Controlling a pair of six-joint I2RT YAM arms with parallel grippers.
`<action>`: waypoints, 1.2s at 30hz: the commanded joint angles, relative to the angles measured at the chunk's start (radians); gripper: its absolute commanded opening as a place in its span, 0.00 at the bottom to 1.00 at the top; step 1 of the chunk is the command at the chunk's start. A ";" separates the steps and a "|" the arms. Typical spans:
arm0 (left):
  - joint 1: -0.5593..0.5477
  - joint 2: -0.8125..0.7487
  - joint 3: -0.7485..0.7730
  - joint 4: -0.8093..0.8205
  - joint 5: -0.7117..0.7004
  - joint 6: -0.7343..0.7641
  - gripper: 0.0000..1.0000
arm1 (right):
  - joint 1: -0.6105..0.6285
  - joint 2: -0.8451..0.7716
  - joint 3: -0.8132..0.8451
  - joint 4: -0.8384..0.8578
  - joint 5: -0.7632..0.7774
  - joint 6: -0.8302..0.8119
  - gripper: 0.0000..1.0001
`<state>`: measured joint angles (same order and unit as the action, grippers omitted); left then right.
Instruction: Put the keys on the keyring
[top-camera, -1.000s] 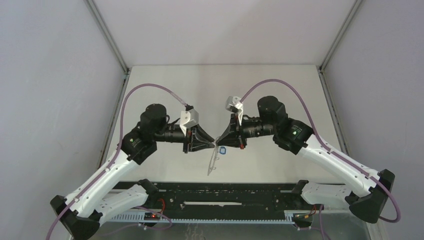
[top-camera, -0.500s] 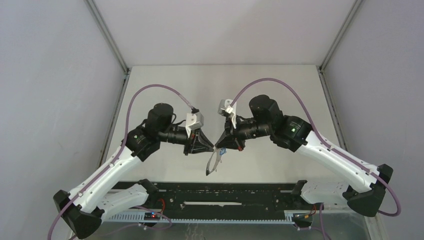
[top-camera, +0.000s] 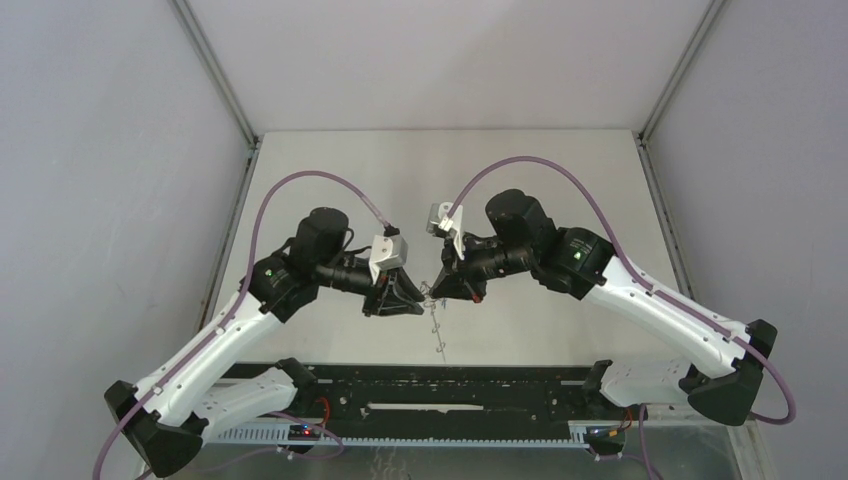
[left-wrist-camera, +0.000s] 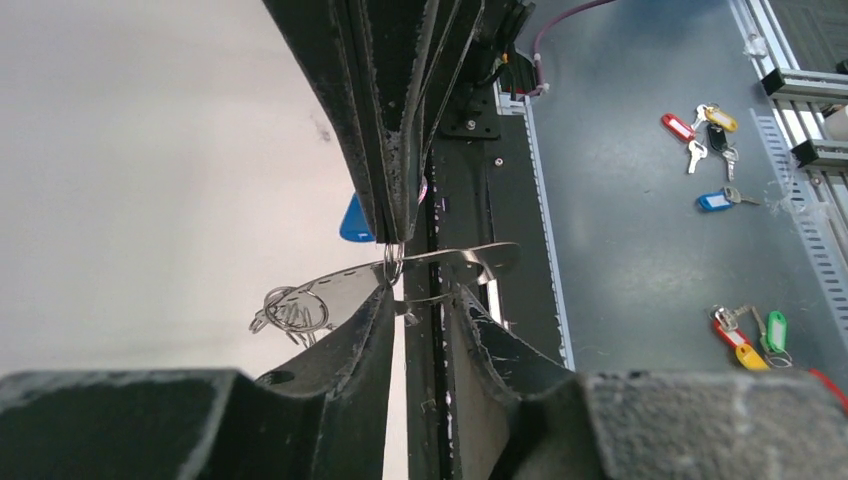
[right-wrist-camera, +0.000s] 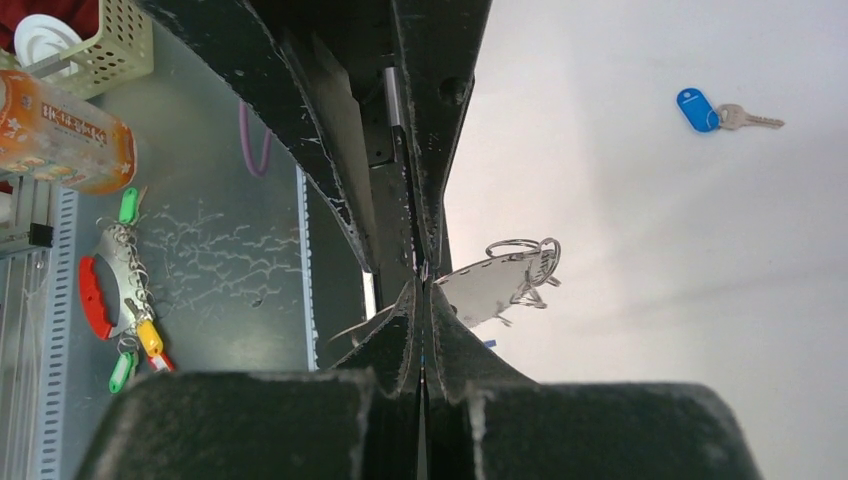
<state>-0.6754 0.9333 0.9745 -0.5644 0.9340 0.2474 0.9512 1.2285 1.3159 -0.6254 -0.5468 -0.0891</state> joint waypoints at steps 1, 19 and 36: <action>-0.005 -0.015 0.067 -0.037 0.024 0.073 0.33 | 0.010 -0.011 0.048 0.000 -0.003 -0.021 0.00; -0.025 0.006 0.055 0.059 -0.015 -0.014 0.26 | 0.041 0.020 0.090 -0.017 -0.006 -0.032 0.00; -0.024 -0.033 0.021 0.257 -0.083 -0.194 0.00 | -0.081 -0.117 -0.021 0.149 -0.105 0.117 0.54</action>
<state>-0.6983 0.9371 0.9905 -0.4969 0.8928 0.1940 0.9382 1.2316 1.3506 -0.6277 -0.5816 -0.0681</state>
